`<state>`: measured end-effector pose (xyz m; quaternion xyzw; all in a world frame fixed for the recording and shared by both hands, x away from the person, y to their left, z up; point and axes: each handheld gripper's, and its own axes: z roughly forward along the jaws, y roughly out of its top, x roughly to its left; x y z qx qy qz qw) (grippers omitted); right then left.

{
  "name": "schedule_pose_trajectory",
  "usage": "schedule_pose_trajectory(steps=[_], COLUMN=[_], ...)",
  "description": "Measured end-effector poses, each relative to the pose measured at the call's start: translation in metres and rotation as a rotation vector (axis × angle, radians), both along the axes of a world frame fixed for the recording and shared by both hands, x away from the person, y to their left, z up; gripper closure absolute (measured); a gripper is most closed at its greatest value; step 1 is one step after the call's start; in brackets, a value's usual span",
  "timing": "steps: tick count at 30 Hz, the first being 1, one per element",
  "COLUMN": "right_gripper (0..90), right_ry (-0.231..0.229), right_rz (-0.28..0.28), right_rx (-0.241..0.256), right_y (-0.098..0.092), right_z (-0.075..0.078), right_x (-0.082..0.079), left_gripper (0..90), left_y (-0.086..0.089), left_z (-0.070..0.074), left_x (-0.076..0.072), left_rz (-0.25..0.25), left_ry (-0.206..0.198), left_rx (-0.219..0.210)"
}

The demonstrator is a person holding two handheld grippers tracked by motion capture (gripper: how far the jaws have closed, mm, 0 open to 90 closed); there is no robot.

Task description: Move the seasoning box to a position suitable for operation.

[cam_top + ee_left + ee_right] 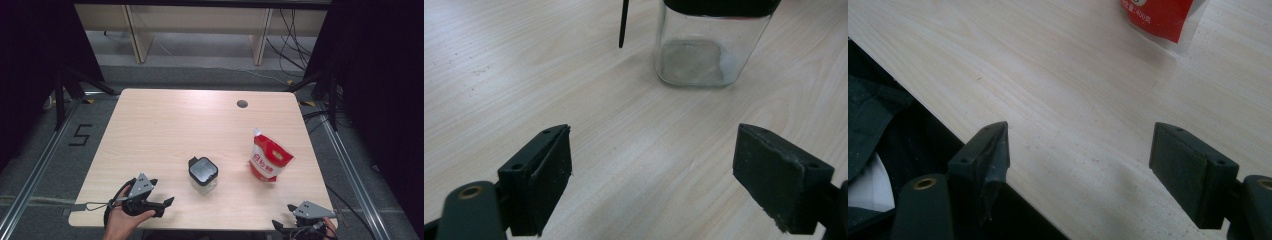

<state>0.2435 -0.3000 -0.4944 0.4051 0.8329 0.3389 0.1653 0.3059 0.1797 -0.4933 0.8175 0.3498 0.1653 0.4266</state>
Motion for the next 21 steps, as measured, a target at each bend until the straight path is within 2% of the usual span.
schedule_pose_trajectory(steps=[1, 2, 3, 5, 6, 8, 9, 11, 12, 13, 14, 15, 16, 17, 19, 20, 21], right_gripper=[25.2, 25.2, 25.2, 25.2, 25.3, 25.2, 25.3, 25.3, 25.2, 25.3, 25.3, 25.3, 25.3, 25.3, 25.4, 25.4, 25.5], right_ry=[-0.004, -0.004, 0.003, 0.02, 0.0, 0.0, 0.017, 0.015, 0.015, 0.006, 0.008, 0.002, 0.002, 0.027, 0.004, 0.004, 0.012], right_rz=[0.007, 0.007, -0.005, -0.01, 0.018, 0.011, 0.007, 0.002, 0.017, 0.013, 0.014, 0.02, 0.02, -0.012, 0.015, 0.015, 0.012], right_rx=[0.0, 0.0, 0.011, 0.012, 0.002, 0.001, 0.02, 0.01, 0.014, 0.006, 0.003, 0.004, 0.004, 0.018, 0.007, 0.007, 0.002], right_y=[0.0, 0.0, 0.001, 0.002, 0.001, 0.002, 0.003, 0.004, 0.003, 0.003, 0.003, 0.003, 0.003, 0.005, 0.004, 0.004, 0.004], right_z=[0.0, 0.0, -0.001, 0.0, -0.002, -0.002, -0.002, -0.001, -0.002, -0.002, -0.003, -0.003, -0.003, -0.002, -0.003, -0.003, -0.003], right_x=[0.001, 0.001, 0.0, -0.001, 0.001, 0.001, 0.001, 0.0, 0.002, 0.002, 0.002, 0.003, 0.003, -0.001, 0.002, 0.002, 0.002], left_gripper=[16.1, 16.9, 17.9, 18.8, 20.0, 21.3, 21.3, 23.5, 24.3, 24.4, 24.4, 24.9, 27.9, 30.8, 36.9, 45.1, 55.2], left_y=[0.0, 0.0, 0.0, 0.001, 0.001, 0.0, -0.001, -0.002, -0.002, -0.004, -0.002, -0.003, -0.003, -0.002, -0.003, -0.003, -0.005], left_z=[0.0, 0.0, 0.0, 0.002, 0.005, 0.006, 0.008, 0.01, 0.011, 0.012, 0.013, 0.015, 0.015, 0.02, 0.027, 0.027, 0.034], left_x=[0.001, 0.001, 0.002, 0.006, 0.012, 0.014, 0.017, 0.026, 0.027, 0.031, 0.034, 0.039, 0.039, 0.045, 0.048, 0.048, 0.049], left_rz=[0.009, 0.009, 0.031, 0.036, 0.042, 0.046, 0.047, 0.048, 0.053, 0.071, 0.062, 0.069, 0.069, 0.077, 0.055, 0.055, 0.008], left_ry=[-0.006, -0.006, 0.012, 0.008, 0.015, 0.012, 0.01, 0.017, 0.012, 0.007, 0.0, -0.005, -0.005, -0.021, -0.019, -0.019, -0.046], left_rx=[-0.019, -0.019, -0.053, -0.064, -0.101, -0.103, -0.11, -0.126, -0.112, -0.121, -0.103, -0.113, -0.113, -0.124, -0.163, -0.163, -0.134])
